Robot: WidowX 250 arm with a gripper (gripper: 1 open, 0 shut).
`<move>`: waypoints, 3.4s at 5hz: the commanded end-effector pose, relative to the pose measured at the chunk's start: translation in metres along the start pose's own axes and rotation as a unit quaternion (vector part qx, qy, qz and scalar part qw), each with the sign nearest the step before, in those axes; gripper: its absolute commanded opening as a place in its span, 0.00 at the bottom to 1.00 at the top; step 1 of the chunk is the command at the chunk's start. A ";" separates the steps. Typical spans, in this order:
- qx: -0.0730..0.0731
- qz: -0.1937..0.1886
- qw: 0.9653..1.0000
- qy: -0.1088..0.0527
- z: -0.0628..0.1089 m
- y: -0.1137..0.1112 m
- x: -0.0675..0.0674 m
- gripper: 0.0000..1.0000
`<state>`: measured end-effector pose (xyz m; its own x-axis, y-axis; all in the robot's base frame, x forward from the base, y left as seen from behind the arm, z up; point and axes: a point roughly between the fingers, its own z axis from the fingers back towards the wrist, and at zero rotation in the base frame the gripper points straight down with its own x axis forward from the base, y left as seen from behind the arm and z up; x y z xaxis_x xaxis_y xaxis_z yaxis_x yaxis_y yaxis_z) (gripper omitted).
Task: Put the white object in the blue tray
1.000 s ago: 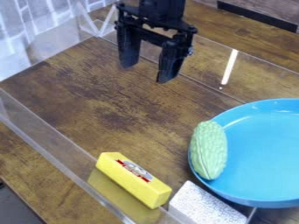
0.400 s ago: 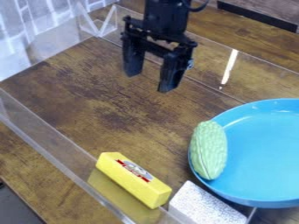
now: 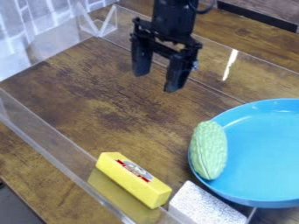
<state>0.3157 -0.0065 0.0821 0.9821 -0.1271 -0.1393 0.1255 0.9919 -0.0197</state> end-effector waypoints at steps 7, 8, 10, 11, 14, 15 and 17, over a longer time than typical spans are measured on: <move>-0.008 0.049 0.998 -0.038 0.001 -0.013 0.031 1.00; -0.012 0.069 0.997 -0.038 -0.009 -0.017 0.033 1.00; -0.018 0.092 0.995 -0.039 -0.023 -0.020 0.044 1.00; -0.019 0.099 0.994 -0.047 -0.021 -0.020 0.053 1.00; -0.023 0.088 0.995 -0.051 -0.028 -0.018 0.063 1.00; -0.021 0.052 0.997 -0.052 -0.037 -0.022 0.062 1.00; -0.017 -0.009 0.999 -0.046 -0.041 -0.015 0.052 1.00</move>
<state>0.3559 -0.0286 0.0202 0.9874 -0.1339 -0.0842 0.1295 0.9900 -0.0557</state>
